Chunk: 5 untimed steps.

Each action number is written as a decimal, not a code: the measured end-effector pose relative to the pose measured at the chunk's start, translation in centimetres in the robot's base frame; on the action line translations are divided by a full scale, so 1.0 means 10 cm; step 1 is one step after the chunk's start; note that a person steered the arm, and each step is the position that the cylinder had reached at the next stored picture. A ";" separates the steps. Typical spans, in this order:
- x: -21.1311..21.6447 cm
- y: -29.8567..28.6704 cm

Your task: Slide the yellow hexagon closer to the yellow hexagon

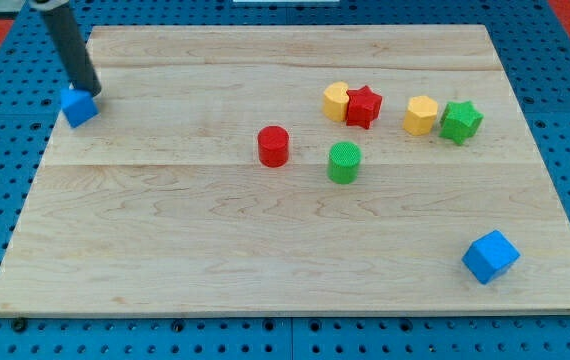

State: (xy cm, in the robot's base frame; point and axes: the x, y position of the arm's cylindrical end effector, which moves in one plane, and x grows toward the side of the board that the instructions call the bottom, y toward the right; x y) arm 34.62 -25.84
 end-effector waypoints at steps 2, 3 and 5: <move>0.01 0.80; 0.43 1.39; 1.38 2.52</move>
State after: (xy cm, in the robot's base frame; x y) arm 48.39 -0.64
